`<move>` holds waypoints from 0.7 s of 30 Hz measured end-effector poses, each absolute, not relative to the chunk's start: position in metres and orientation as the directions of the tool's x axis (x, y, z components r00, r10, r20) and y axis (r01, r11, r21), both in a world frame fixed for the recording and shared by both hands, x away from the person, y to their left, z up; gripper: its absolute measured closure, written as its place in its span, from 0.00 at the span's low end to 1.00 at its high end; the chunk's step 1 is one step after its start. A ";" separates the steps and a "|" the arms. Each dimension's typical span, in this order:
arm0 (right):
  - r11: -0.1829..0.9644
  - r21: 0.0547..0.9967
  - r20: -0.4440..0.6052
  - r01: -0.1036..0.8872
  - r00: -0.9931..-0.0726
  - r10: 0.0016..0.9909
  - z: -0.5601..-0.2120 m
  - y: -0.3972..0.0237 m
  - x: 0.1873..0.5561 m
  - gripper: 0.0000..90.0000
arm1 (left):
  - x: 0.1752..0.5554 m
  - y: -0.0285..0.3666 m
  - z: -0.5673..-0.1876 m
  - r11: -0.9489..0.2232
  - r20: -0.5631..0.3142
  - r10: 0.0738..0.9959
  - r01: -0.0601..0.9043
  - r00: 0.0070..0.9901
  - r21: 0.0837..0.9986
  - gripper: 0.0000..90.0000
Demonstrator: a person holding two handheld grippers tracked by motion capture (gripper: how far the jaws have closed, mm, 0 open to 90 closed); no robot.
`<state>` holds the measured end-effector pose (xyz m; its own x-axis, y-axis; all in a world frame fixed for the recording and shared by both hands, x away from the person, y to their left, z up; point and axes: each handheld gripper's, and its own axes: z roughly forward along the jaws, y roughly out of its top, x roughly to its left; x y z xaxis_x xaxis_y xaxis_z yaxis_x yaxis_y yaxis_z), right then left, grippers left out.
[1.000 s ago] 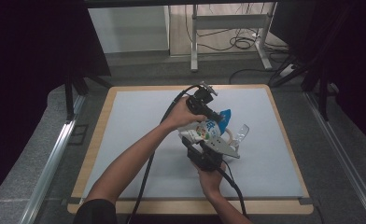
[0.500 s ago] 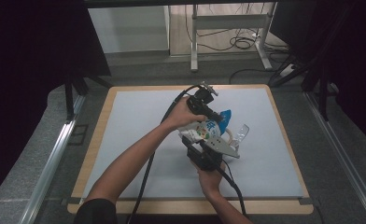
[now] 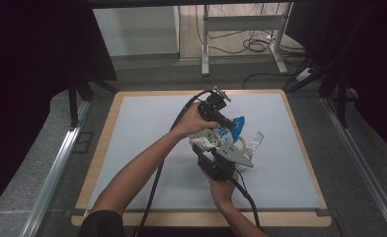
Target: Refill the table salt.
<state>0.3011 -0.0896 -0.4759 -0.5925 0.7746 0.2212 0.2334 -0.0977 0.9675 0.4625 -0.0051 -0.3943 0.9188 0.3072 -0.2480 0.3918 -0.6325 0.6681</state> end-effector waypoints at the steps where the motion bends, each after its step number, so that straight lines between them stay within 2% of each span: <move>1: -0.097 0.968 0.221 0.233 -0.593 0.775 -0.476 -0.090 0.301 0.72 | 0.462 -0.005 -0.394 -0.633 -0.247 0.307 0.392 0.919 0.668 1.00; 21: -0.093 0.969 0.215 0.228 -0.596 0.773 -0.476 -0.091 0.300 0.72 | 0.460 -0.007 -0.394 -0.635 -0.241 0.308 0.388 0.920 0.669 1.00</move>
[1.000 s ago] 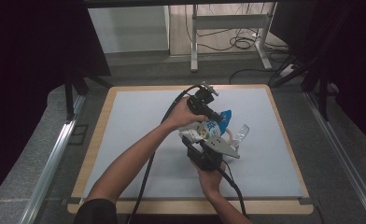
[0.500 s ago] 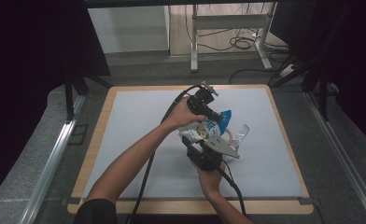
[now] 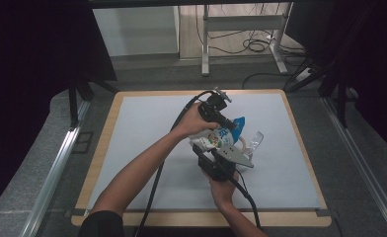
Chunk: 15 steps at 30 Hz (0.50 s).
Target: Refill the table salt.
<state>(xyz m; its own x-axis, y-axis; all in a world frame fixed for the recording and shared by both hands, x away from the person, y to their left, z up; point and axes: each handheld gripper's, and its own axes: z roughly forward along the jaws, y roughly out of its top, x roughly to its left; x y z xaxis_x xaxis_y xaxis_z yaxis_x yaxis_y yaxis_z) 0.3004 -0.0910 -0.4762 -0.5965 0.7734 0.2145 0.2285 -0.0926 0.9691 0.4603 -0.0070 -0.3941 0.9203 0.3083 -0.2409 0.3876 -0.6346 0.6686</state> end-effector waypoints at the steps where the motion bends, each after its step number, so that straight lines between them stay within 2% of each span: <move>1: -0.093 0.969 0.215 0.228 -0.597 0.773 -0.476 -0.091 0.300 0.72 | 0.460 -0.007 -0.394 -0.636 -0.239 0.309 0.387 0.921 0.668 1.00; 15: -0.088 0.969 0.212 0.229 -0.601 0.771 -0.477 -0.091 0.301 0.72 | 0.460 -0.005 -0.395 -0.633 -0.241 0.310 0.389 0.920 0.669 1.00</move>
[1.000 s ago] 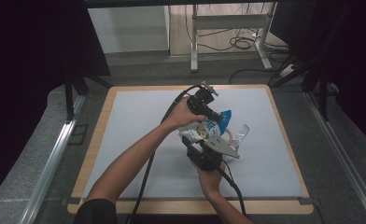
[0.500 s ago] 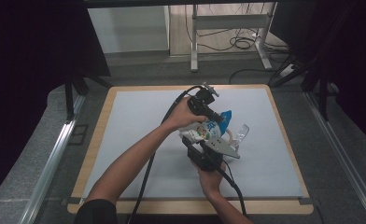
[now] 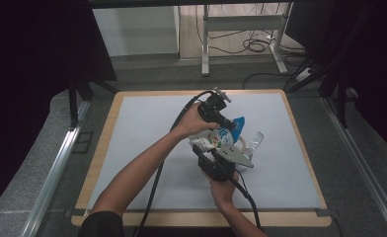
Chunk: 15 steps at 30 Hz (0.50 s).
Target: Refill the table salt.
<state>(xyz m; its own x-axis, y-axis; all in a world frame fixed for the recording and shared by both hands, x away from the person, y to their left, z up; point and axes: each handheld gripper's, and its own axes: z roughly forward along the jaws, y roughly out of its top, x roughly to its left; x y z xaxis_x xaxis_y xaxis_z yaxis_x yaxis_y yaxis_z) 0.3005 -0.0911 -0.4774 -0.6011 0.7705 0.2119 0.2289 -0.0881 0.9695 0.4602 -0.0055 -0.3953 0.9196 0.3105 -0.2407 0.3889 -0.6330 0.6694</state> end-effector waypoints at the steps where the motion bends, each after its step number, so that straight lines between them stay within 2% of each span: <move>1: -0.088 0.970 0.211 0.228 -0.601 0.770 -0.477 -0.091 0.300 0.72 | 0.460 -0.005 -0.395 -0.632 -0.240 0.311 0.389 0.920 0.670 1.00; 15: -0.098 0.969 0.217 0.226 -0.598 0.771 -0.479 -0.090 0.300 0.72 | 0.461 -0.005 -0.393 -0.634 -0.234 0.312 0.385 0.921 0.671 1.00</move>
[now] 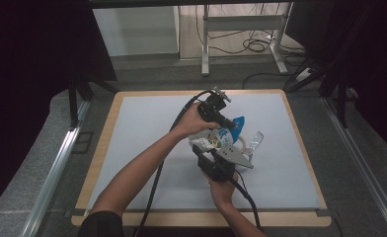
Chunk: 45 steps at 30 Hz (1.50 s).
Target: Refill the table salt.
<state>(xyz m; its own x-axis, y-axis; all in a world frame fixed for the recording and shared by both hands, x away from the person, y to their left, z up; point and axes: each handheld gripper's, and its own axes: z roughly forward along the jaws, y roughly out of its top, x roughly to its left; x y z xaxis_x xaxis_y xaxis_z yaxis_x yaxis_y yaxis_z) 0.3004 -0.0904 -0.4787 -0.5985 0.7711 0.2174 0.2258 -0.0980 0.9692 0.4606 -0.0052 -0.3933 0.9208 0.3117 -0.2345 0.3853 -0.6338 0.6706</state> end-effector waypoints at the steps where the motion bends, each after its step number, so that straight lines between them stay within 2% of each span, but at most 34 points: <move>1: -0.102 0.969 0.221 0.227 -0.597 0.771 -0.478 -0.090 0.300 0.72 | 0.461 -0.006 -0.392 -0.634 -0.239 0.311 0.388 0.920 0.669 1.00; 8: -0.135 0.963 0.250 0.234 -0.582 0.774 -0.475 -0.090 0.301 0.72 | 0.463 -0.010 -0.391 -0.645 -0.234 0.306 0.382 0.923 0.662 1.00; 45: -0.110 0.965 0.234 0.239 -0.588 0.774 -0.477 -0.092 0.301 0.72 | 0.462 -0.010 -0.396 -0.644 -0.240 0.305 0.385 0.922 0.661 1.00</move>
<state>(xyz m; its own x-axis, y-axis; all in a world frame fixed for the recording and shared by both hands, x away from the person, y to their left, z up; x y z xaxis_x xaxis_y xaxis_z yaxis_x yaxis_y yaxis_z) 0.3014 -0.0923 -0.4770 -0.5883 0.7740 0.2342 0.2390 -0.1102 0.9647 0.4625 -0.0103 -0.3955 0.9216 0.3051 -0.2398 0.3852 -0.6441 0.6608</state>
